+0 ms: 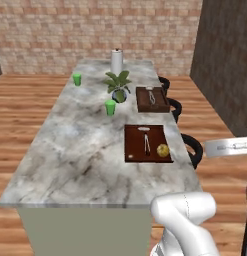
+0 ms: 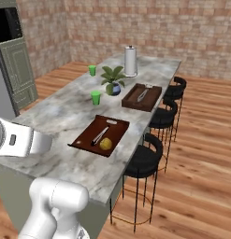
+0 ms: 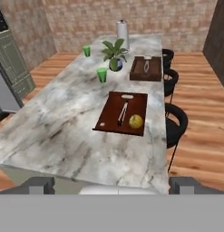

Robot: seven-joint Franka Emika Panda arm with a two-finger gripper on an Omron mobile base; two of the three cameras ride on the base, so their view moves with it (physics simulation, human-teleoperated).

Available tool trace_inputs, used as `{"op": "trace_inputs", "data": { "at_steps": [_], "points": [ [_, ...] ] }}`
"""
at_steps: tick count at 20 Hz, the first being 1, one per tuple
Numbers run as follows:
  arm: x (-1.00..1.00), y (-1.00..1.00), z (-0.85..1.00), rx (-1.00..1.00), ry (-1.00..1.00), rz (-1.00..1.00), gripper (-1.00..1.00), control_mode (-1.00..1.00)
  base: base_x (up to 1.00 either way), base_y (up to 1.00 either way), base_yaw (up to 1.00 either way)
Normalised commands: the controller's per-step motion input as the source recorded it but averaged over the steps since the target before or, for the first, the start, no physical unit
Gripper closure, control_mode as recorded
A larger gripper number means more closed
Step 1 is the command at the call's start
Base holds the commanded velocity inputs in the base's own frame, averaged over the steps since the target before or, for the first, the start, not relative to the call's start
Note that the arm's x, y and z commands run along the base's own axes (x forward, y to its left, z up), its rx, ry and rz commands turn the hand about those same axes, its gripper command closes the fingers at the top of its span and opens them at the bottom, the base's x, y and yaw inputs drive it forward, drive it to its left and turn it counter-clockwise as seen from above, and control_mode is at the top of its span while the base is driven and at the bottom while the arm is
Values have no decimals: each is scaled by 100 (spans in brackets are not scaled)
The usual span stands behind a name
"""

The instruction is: Gather the bell pepper and squash from the fridge and place them on a tray on the dining counter. Then gather the fishs from the fridge and place them on the other tray.

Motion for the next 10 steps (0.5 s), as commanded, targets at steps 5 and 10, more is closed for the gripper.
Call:
{"op": "trace_inputs", "data": {
  "at_steps": [5, 10],
  "points": [
    [0, 0, 0, 0, 0, 0, -100, 100, -6, 96, 14],
    [0, 0, 0, 0, 0, 0, -100, 100, -8, 100, 13]
  ]
}}
